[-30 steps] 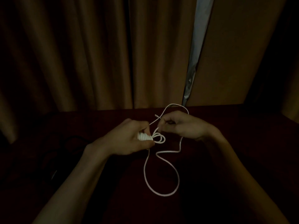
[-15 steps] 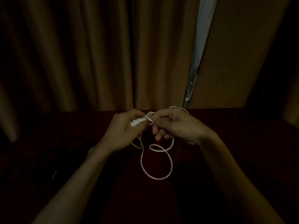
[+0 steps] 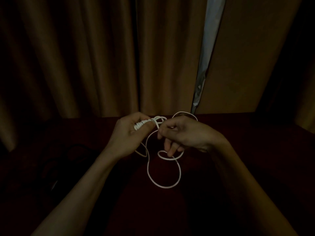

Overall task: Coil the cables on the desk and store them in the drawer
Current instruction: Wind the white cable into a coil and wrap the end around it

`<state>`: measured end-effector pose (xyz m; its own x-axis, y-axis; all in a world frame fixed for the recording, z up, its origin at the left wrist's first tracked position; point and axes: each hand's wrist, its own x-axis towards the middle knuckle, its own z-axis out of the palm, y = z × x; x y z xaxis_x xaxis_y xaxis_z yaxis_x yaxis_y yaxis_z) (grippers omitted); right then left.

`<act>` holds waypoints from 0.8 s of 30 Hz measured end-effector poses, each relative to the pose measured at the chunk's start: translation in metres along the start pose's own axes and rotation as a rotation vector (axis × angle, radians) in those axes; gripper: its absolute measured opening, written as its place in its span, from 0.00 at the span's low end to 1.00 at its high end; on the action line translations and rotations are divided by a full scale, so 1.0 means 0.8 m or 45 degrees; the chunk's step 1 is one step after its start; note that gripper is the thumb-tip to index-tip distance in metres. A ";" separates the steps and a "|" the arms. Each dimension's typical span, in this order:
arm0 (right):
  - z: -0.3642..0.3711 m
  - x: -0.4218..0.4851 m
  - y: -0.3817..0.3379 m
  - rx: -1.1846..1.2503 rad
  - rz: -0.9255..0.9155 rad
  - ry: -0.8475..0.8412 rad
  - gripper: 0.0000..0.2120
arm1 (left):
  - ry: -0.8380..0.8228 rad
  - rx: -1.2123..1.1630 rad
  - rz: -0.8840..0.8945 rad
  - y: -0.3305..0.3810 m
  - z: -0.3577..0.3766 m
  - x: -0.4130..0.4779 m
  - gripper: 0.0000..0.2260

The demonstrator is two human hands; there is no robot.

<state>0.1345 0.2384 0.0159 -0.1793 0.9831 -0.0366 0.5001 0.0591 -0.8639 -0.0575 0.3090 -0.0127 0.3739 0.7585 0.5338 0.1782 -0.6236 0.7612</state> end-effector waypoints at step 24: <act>-0.017 0.012 0.037 0.019 -0.109 -0.124 0.04 | -0.695 0.292 0.112 0.005 0.009 -0.011 0.06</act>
<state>0.1590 0.2520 -0.0036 -0.3026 0.9531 -0.0102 0.4669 0.1389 -0.8733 -0.0535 0.2988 -0.0169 0.7989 0.5331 0.2787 0.2945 -0.7505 0.5916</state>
